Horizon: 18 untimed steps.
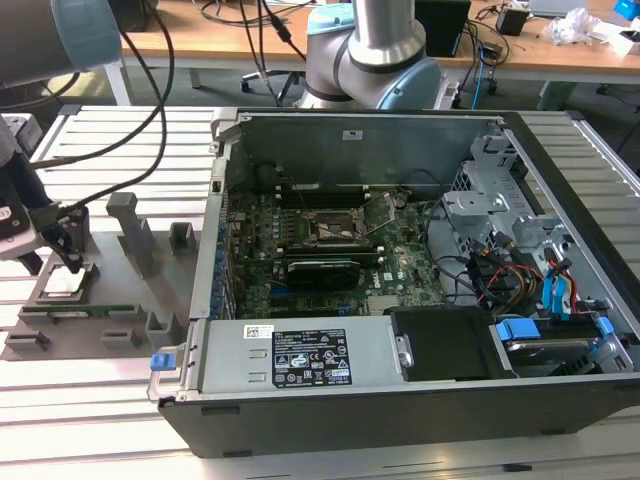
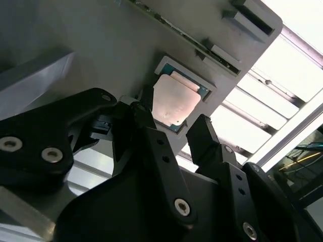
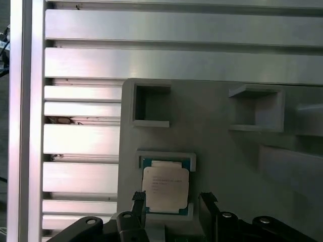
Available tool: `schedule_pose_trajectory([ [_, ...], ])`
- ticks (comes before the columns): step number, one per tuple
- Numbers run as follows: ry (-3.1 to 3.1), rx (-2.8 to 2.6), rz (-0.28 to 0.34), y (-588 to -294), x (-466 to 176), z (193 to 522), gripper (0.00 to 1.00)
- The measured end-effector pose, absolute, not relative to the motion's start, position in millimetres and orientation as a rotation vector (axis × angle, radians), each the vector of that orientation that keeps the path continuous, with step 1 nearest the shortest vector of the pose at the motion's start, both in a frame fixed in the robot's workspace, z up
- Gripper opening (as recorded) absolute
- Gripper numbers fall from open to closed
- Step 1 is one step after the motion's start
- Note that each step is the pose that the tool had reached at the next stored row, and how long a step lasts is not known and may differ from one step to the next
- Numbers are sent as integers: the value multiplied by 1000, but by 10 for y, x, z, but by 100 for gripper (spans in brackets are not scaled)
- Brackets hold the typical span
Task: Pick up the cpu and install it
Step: 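Pick up the cpu and move it towards the insertion slot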
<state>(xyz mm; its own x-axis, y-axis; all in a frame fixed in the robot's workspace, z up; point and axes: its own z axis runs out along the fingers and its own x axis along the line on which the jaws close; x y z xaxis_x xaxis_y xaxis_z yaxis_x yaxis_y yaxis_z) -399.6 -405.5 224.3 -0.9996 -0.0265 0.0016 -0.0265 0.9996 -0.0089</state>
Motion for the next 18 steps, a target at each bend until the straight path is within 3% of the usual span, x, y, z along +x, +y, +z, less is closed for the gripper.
schedule_pose_trajectory([
  [16, -3139, 78, 20, -4013, -4024, 2025, 54],
  [18, -3139, 78, 20, -4013, -4024, 2025, 62],
])
